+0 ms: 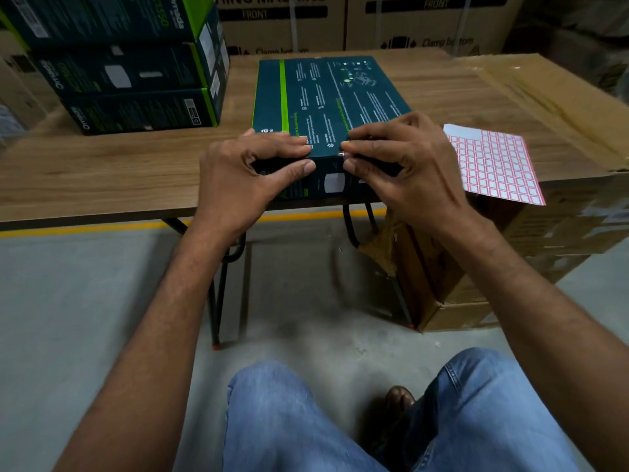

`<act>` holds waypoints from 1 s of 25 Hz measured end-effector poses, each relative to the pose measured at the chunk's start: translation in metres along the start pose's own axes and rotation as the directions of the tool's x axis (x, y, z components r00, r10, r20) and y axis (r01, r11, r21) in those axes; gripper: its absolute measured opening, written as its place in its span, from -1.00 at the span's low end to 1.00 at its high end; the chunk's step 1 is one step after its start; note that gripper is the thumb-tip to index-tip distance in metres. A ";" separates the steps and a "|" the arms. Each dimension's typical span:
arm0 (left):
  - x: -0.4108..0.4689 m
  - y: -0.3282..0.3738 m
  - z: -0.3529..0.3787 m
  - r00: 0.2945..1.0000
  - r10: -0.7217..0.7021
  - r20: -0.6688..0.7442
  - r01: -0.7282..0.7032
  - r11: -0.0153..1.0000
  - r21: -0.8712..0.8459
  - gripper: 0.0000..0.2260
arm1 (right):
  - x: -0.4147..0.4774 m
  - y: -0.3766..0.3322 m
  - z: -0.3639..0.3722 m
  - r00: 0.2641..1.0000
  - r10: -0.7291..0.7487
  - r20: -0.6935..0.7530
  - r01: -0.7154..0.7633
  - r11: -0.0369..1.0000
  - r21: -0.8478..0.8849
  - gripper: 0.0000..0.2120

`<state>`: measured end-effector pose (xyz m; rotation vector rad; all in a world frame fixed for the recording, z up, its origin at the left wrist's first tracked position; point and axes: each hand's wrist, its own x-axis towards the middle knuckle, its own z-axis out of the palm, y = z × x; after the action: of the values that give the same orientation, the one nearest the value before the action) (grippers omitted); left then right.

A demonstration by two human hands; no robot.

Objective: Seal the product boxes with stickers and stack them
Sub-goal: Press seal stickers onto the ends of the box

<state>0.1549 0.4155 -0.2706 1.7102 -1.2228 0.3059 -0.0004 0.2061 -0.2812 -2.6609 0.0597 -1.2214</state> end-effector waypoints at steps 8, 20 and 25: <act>-0.001 -0.001 -0.002 1.000 -0.006 0.015 0.007 1.000 -0.014 -0.71 | 0.000 -0.004 0.003 0.999 -0.019 -0.027 0.019 1.000 -0.022 -0.74; -0.002 0.002 -0.006 0.997 -0.049 0.056 0.052 0.997 -0.062 -0.77 | -0.015 0.021 -0.009 0.983 0.172 -0.069 -0.159 0.975 0.158 -0.72; -0.002 0.003 -0.008 0.997 -0.045 0.070 0.049 0.997 -0.063 -0.76 | -0.010 0.020 -0.020 0.980 0.194 0.034 -0.197 0.971 0.133 -0.69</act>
<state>0.1532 0.4230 -0.2665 1.7025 -1.2269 0.1790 -0.0213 0.1842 -0.2800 -2.4827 0.2218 -1.0946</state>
